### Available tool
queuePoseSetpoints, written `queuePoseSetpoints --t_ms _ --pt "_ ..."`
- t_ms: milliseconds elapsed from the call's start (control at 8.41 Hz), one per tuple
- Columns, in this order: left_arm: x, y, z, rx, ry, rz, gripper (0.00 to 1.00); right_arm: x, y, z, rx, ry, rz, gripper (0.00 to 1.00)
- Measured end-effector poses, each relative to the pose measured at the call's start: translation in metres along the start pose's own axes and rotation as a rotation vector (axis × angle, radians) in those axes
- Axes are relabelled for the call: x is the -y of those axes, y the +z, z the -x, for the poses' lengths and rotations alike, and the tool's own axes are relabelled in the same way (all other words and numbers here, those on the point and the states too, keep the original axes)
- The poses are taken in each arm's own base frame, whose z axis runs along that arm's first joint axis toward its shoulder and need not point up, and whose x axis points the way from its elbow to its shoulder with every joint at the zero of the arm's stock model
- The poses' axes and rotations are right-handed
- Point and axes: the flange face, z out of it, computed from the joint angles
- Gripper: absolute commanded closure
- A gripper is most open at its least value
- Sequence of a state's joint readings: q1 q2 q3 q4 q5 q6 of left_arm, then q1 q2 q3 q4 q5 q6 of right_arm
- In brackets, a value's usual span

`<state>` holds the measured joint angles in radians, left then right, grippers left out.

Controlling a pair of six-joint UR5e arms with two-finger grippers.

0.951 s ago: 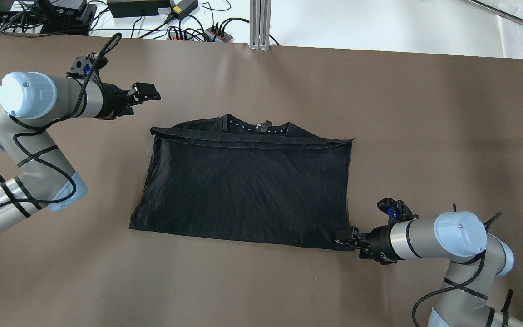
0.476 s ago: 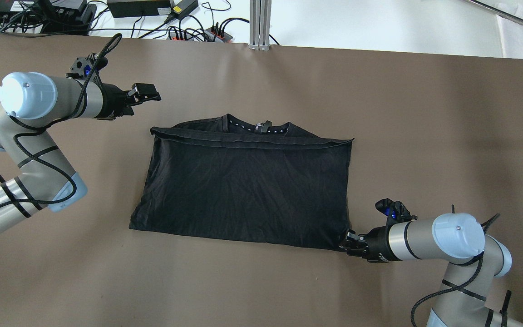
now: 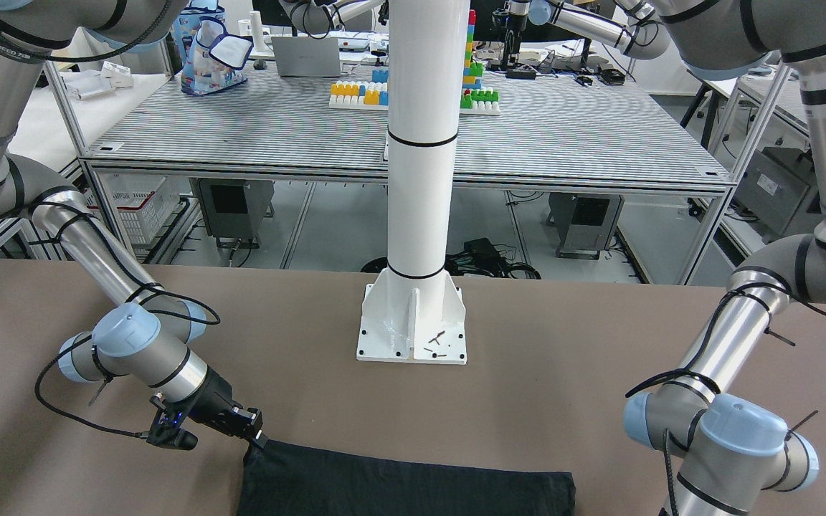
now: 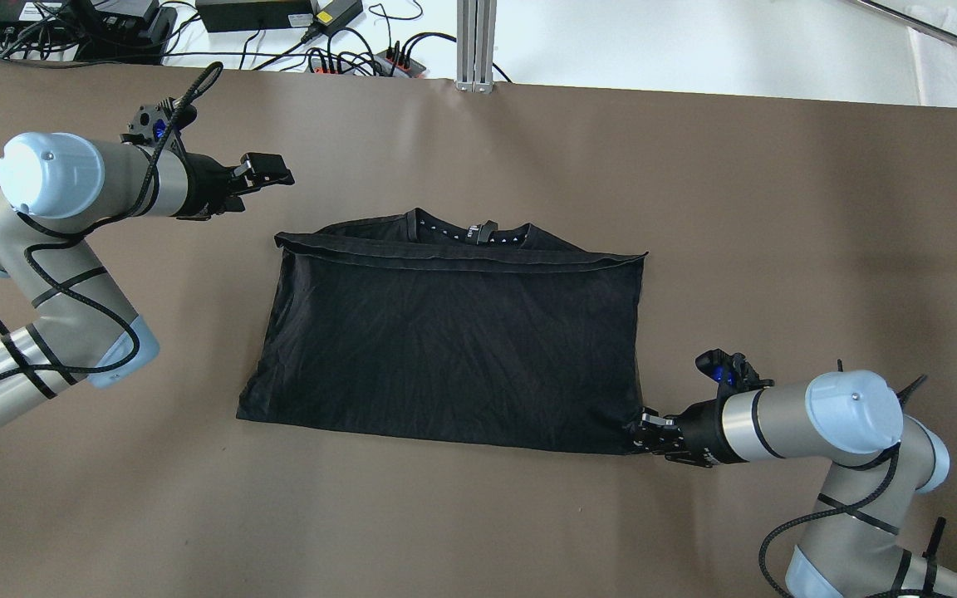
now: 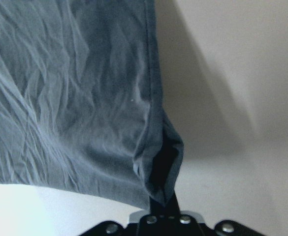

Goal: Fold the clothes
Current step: 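Drag the bundle corner with the right gripper toward the robot, then lower the left gripper onto the shirt's corner nearest it and grasp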

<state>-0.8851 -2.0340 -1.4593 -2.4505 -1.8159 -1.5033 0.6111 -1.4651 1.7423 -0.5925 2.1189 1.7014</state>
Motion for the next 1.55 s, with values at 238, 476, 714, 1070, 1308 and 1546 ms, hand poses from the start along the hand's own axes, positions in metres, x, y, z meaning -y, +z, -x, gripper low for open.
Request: queuePoseSetpoints --t_ms 238,476,714,1070,1308,1546 --pt "0.000 0.000 0.002 0.002 0.000 -0.002 0.00 -0.043 -0.002 0.009 0.015 -0.023 0.079 1.00" --pt "0.000 -0.001 0.003 0.002 -0.001 -0.003 0.00 -0.107 0.010 0.021 0.031 -0.063 0.191 1.00" --pt "0.001 -0.002 0.005 0.001 -0.001 -0.009 0.00 -0.160 0.018 0.032 0.053 -0.096 0.274 0.99" --pt "0.001 -0.006 0.001 -0.010 0.002 -0.010 0.00 -0.209 0.026 0.044 0.087 -0.121 0.304 0.06" --pt "-0.001 -0.008 -0.001 -0.015 0.003 -0.007 0.00 -0.207 0.024 0.045 0.092 -0.115 0.286 0.06" --pt "-0.009 -0.019 0.002 -0.025 0.006 0.007 0.00 -0.177 0.016 0.045 0.089 -0.100 0.221 0.06"
